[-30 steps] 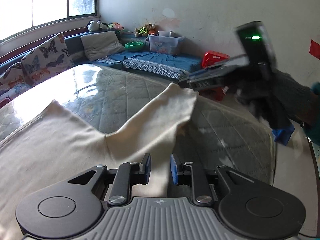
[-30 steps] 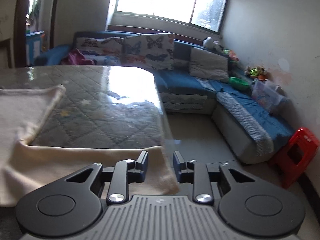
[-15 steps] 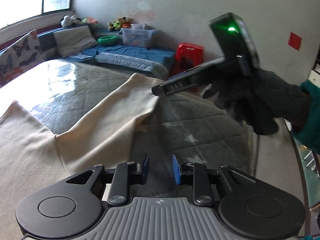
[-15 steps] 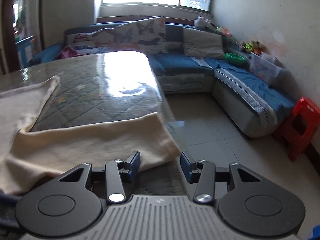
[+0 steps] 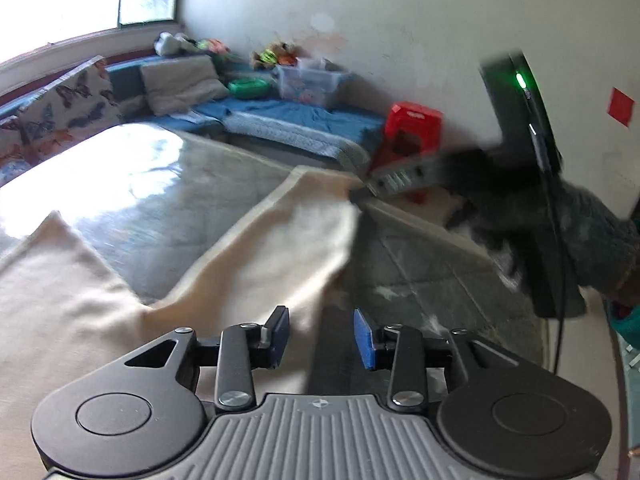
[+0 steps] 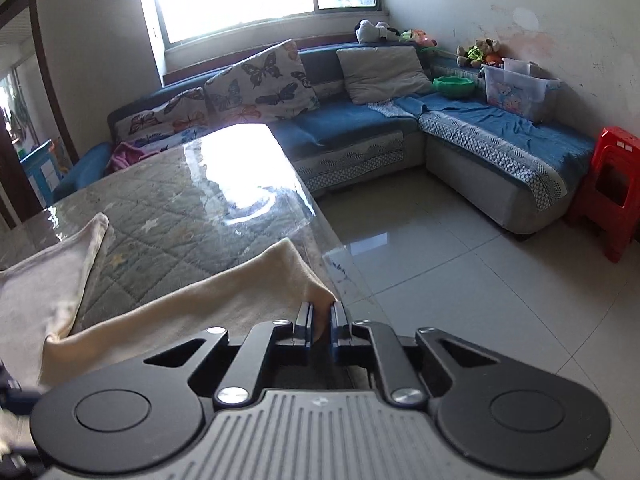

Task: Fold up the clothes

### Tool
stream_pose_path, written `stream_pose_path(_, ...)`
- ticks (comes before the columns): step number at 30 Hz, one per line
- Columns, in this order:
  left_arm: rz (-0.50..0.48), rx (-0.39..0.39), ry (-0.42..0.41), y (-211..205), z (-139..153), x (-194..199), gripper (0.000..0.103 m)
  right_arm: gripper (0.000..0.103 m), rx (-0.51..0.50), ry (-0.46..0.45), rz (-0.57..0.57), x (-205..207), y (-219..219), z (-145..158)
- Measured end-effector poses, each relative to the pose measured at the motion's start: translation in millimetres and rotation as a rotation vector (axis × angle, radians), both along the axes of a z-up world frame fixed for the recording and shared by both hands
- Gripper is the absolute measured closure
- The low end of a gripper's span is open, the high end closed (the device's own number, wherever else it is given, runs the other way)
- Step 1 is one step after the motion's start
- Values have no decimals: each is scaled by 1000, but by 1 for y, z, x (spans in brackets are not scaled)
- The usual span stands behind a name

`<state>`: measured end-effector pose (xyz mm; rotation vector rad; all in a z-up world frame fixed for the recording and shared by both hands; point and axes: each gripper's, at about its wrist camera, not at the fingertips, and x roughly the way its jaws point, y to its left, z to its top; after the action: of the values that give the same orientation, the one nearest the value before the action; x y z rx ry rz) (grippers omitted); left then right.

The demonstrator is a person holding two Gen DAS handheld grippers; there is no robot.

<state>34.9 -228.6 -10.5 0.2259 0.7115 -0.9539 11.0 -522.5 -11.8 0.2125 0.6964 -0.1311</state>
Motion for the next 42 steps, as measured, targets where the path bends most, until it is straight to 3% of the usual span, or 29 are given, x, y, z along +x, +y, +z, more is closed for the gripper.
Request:
stream_pose_path(2, -31, -9, -5, -1, -2, -7, 58, 98, 2, -7, 0, -1, 0, 1)
stream_pose_path(6, -88, -16, 8, 0, -3, -18, 58, 98, 6, -20, -1, -2, -1, 3)
stream_pose_path(8, -72, -11, -14, 6, 0, -21, 58, 93, 8, -27, -2, -3, -1, 4)
stream_pose_path(10, -39, -26, -9, 18, 5, -21, 58, 90, 10, -33, -2, -4, -1, 4)
stream_pose_path(13, 40, -46, -21, 40, 16, -19, 57, 74, 45, -47, 1, -12, -3, 5)
stream_pose_path(17, 178, -67, -36, 72, 26, -14, 56, 71, 58, -51, -14, -9, -4, 2)
stream_pose_path(21, 303, -70, -28, 102, 29, -7, 55, 76, 54, -51, -36, 3, -4, -5)
stream_pose_path(22, 330, -67, -21, 109, 28, -5, 55, 91, 43, -54, -38, 4, -1, -5)
stream_pose_path(23, 354, -63, -15, 115, 27, -4, 55, 96, 31, -57, -40, 6, 1, -6)
stream_pose_path(27, 375, -33, 0, 124, 20, -5, 55, 98, 10, -125, -32, 1, 9, 7)
stream_pose_path(31, 330, -20, -2, 111, 11, -5, 55, 99, -9, -184, -13, -5, 14, 30)
stream_pose_path(36, 287, 17, -49, 102, -3, -18, 55, 99, -39, -200, 30, -7, 27, 51)
stream_pose_path(42, 345, -65, -62, 139, 19, -26, 54, 99, -75, -277, 149, -16, 65, 95)
